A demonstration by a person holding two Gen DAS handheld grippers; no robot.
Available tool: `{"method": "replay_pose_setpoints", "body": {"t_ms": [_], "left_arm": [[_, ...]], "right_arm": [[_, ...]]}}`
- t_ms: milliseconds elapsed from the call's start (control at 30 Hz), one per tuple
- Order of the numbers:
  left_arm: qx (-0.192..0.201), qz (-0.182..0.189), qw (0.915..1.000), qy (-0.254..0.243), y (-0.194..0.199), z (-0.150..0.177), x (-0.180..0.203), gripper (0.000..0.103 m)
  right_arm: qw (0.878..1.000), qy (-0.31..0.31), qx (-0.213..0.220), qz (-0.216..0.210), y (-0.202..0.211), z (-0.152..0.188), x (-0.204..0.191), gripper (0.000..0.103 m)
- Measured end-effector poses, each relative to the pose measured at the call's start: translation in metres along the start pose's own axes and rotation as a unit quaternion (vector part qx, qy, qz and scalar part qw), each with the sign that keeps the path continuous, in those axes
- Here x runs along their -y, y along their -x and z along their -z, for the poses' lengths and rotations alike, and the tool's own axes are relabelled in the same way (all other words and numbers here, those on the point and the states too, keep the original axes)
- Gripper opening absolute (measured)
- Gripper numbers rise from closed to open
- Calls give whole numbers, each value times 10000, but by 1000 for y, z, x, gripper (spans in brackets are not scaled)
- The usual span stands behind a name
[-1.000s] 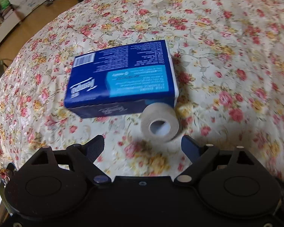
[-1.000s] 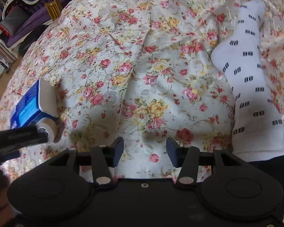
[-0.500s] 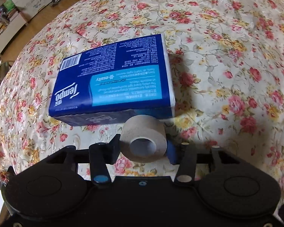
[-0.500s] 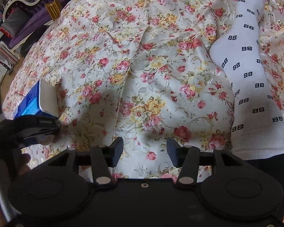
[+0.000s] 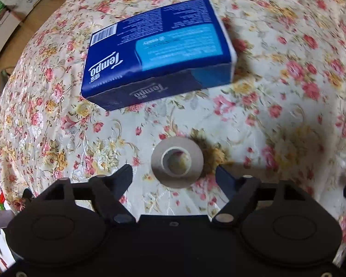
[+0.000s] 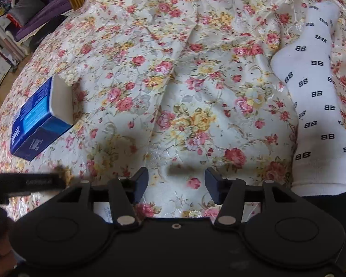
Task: Organize soft objects
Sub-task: 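Grasp the white tape roll with left gripper while right grasps the white tissue pack, then carry tape roll into the tray and open left gripper while right carries tissue pack over tray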
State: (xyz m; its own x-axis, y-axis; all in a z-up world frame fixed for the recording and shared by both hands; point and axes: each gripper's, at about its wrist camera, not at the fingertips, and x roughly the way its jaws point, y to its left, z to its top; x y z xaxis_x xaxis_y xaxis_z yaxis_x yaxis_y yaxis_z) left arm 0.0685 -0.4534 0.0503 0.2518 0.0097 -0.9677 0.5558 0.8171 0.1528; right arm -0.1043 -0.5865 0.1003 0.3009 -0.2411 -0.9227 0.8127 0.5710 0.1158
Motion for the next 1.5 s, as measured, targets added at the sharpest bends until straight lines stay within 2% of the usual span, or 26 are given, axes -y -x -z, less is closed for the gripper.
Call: {"method": "replay_pose_setpoints", "body": {"t_ms": [167, 200, 233, 267, 333, 400, 500, 700, 833, 967, 1167, 1267, 1367, 1500], "left_arm": [[-49, -10, 10000, 36, -8, 0, -5, 75], [-31, 36, 10000, 5, -9, 0, -5, 70], [-2, 152, 9999, -31, -10, 0, -6, 55], [1, 309, 9995, -15, -10, -1, -8, 50], [27, 299, 9995, 71, -8, -1, -11, 50], [81, 152, 9998, 37, -6, -1, -13, 50], [123, 22, 9999, 46, -2, 1, -18, 50], [65, 213, 9994, 281, 20, 13, -43, 50], [131, 374, 9987, 318, 45, 35, -65, 50], [261, 456, 9979, 386, 69, 66, -96, 50], [463, 209, 9965, 663, 96, 121, -158, 50], [517, 90, 9940, 958, 98, 147, -193, 50], [559, -54, 9901, 1284, 94, 173, -228, 50], [519, -248, 9839, 1694, 76, 206, -268, 50]], "right_arm": [[9982, 517, 83, -284, 8, 9, -20, 72], [9971, 655, 93, -364, 10, 12, -25, 74], [9958, 799, 108, -434, 12, 16, -30, 77], [9942, 950, 132, -495, 14, 20, -36, 79], [9902, 1241, 194, -603, 18, 29, -47, 90], [9858, 1526, 243, -664, 19, 36, -58, 93], [9799, 1915, 244, -500, 11, 49, -75, 96], [9718, 2351, 8, -163, -14, 68, -96, 96], [9690, 2469, 13, 70, -24, 74, -101, 95], [9670, 2544, -7, 131, -32, 77, -104, 97], [9643, 2642, 150, 126, -31, 79, -106, 92], [9623, 2714, 202, 2, -26, 81, -107, 72], [9605, 2772, 246, -70, -24, 79, -108, 72], [9641, 2628, 370, -30, -21, 79, -101, 72]]}}
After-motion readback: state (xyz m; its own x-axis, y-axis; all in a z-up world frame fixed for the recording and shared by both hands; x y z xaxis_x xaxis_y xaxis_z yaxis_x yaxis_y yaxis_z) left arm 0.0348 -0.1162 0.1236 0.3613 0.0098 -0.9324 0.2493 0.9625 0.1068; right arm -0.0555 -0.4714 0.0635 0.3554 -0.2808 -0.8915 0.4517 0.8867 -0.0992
